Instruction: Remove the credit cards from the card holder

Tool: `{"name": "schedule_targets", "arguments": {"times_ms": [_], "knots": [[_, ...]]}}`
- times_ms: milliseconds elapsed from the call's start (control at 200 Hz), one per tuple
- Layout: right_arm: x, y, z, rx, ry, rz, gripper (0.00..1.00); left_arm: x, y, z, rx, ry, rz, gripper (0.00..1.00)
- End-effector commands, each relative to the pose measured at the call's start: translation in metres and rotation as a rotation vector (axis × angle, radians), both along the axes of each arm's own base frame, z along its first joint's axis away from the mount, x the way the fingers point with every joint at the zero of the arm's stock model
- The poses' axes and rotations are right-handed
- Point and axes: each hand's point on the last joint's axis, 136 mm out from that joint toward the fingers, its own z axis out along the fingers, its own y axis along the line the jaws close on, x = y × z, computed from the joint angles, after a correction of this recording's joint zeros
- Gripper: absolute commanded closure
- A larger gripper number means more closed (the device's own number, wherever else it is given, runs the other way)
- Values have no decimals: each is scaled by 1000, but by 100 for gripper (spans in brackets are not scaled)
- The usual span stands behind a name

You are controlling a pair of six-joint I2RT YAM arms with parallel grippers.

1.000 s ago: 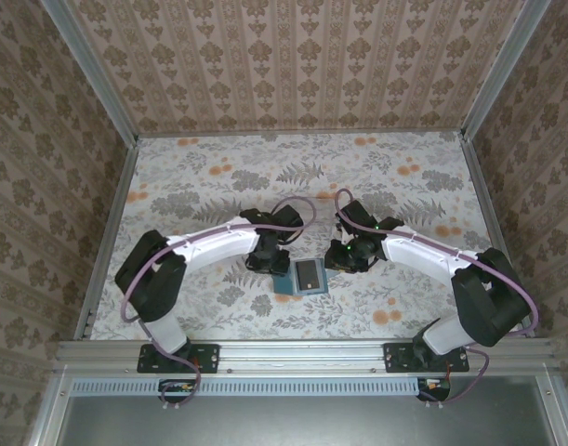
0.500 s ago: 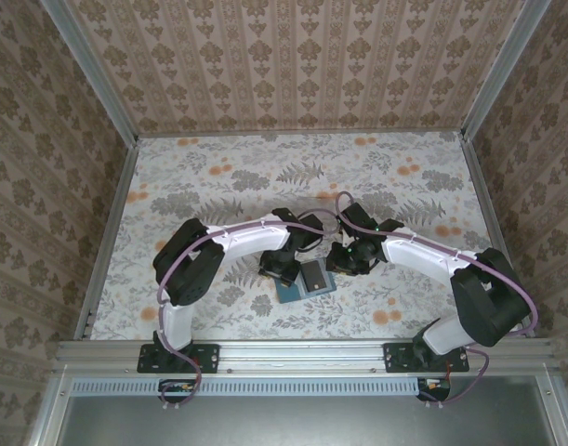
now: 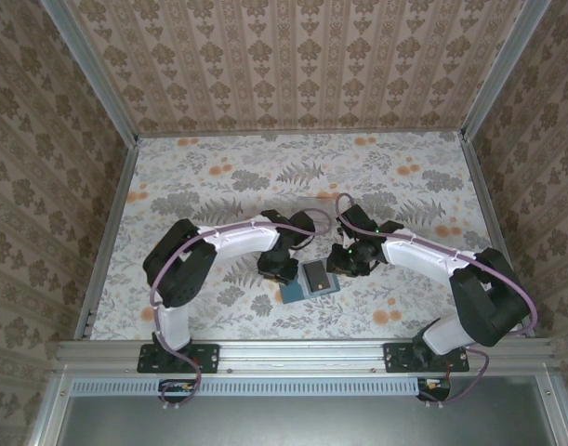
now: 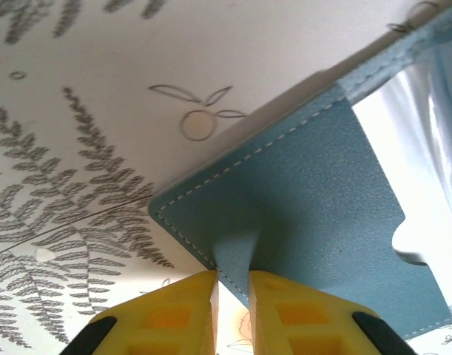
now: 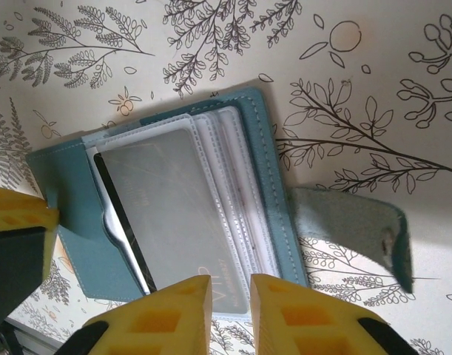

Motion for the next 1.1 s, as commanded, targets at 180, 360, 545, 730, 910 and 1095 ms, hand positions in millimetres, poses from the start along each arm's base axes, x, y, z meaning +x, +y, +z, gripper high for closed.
{"name": "schedule_targets", "arguments": {"times_ms": [180,360,545,730,910,1095], "knots": [[-3,-20,-30,-134,24,20,73,20,-17,16,-314,-31,188,80],[-9,-20,-42,-129,52,12,74,29,-28,18,-448,-21,263,79],[-12,-14,-42,-82,55,-2,75,30,-43,17,-521,4,287,74],[-10,-10,-40,-64,52,2,75,30,-53,22,-575,1,302,68],[-8,-11,-37,-73,46,2,75,30,-56,31,-625,-20,332,64],[-7,-12,-36,-84,46,8,76,26,-45,32,-553,-53,326,69]]}}
